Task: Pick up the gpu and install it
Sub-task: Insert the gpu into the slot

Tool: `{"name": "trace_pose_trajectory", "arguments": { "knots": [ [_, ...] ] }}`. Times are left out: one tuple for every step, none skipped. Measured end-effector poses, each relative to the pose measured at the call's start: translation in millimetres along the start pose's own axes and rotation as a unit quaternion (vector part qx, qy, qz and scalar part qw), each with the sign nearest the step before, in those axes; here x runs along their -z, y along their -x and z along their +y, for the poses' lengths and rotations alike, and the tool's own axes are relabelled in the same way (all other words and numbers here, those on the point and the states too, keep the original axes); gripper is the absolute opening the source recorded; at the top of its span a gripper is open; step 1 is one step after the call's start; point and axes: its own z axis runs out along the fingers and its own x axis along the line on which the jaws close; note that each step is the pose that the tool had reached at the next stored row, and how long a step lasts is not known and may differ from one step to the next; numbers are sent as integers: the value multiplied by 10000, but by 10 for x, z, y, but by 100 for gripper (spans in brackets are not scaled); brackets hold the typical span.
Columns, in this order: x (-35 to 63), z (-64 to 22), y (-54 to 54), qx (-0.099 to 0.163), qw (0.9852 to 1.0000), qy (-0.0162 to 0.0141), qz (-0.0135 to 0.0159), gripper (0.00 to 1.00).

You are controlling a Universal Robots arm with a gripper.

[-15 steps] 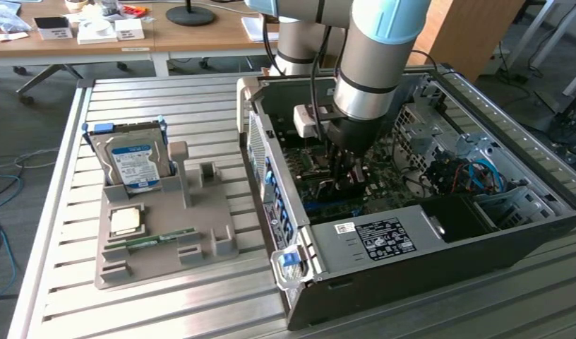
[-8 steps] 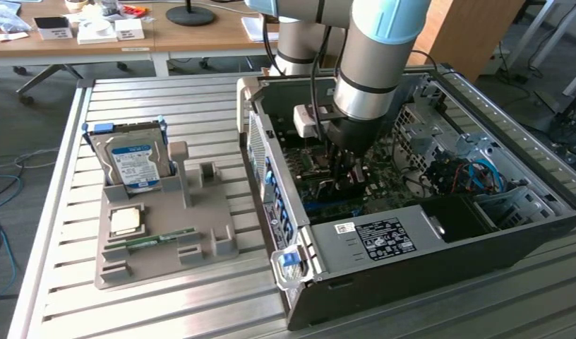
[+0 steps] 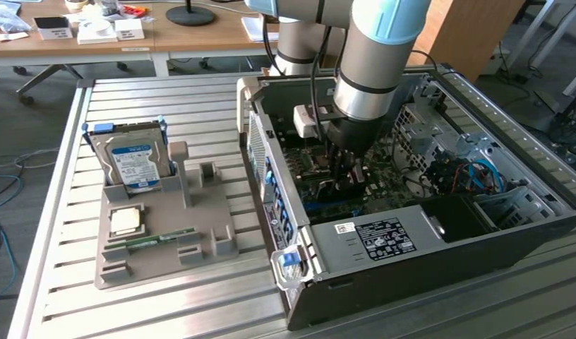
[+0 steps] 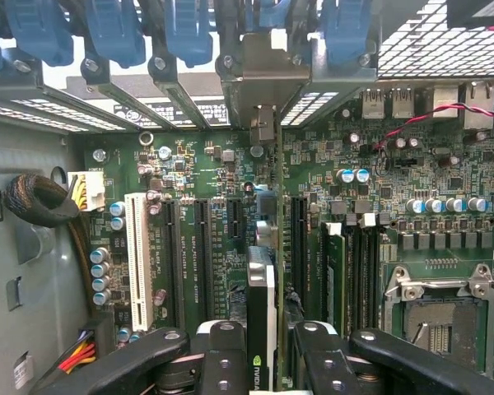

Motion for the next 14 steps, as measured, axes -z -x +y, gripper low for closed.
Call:
{"name": "trace_pose_trajectory", "arguments": {
  "knots": [
    [0,0,0,0,10000,0,0,27],
    [-2,0,0,0,10000,0,0,27],
    [-6,0,0,0,10000,-1,-1,27],
    [-9,0,0,1,10000,0,1,27],
    [-10,0,-1,1,10000,0,1,27],
    [-10,1,-1,0,10000,1,1,27],
    [-11,1,-1,0,10000,1,1,27],
    [-12,1,0,0,10000,0,0,27],
    [-14,1,-1,0,10000,0,0,27],
    [-16,2,-2,0,10000,0,-1,27],
    [-18,2,-4,1,10000,0,-1,27],
    [-18,2,-4,2,10000,0,0,27],
    [-18,1,-4,3,10000,0,0,27],
    [-18,1,-4,3,10000,0,0,27]
  ]
}}
